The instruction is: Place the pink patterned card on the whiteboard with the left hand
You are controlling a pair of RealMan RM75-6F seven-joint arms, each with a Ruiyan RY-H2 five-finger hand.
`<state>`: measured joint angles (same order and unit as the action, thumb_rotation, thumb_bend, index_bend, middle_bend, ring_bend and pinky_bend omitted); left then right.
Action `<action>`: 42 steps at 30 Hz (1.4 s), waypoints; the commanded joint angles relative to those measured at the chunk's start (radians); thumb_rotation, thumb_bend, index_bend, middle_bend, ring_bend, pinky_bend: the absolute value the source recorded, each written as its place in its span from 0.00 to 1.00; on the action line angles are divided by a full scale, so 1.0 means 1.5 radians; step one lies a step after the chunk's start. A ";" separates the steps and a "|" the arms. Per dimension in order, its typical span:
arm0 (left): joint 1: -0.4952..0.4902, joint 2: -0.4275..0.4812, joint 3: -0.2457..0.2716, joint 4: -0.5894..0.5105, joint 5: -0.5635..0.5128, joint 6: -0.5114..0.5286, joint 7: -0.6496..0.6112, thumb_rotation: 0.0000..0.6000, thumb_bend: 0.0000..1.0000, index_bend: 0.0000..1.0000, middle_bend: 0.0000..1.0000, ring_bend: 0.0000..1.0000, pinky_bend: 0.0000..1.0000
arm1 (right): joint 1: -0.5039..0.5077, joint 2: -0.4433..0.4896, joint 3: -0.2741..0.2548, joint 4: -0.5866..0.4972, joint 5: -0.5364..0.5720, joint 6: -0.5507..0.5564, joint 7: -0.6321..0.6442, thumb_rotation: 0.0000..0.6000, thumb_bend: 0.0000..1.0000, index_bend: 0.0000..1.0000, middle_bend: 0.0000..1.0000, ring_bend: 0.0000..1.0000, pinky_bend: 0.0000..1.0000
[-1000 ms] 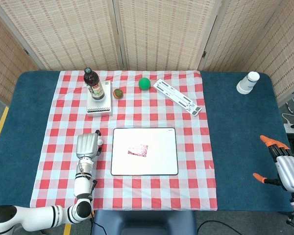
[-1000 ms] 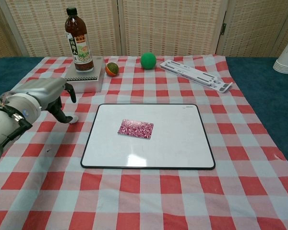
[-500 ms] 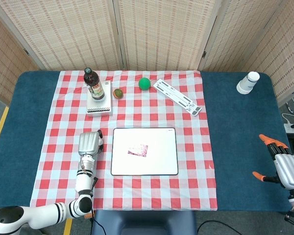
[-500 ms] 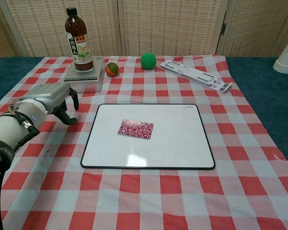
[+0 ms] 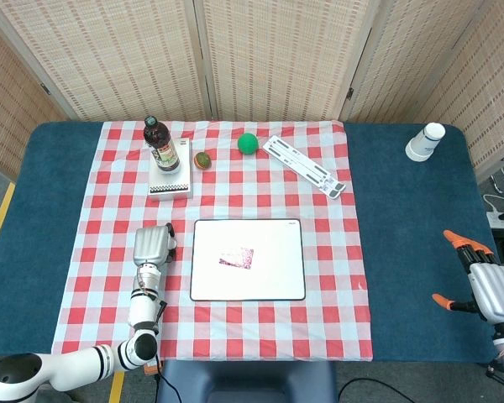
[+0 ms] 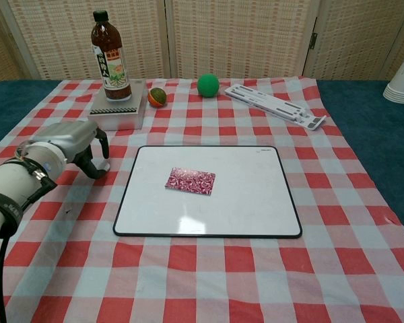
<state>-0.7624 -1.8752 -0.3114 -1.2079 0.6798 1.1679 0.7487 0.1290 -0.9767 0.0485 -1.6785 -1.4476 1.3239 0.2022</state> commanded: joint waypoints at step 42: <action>-0.077 -0.011 -0.042 -0.177 -0.043 0.046 0.142 1.00 0.32 0.49 1.00 1.00 0.98 | -0.004 0.001 -0.001 -0.003 -0.004 0.008 -0.002 1.00 0.00 0.04 0.09 0.00 0.12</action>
<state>-0.8532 -1.8744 -0.3639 -1.4496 0.6309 1.2223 0.9378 0.1228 -0.9748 0.0474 -1.6826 -1.4535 1.3362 0.1982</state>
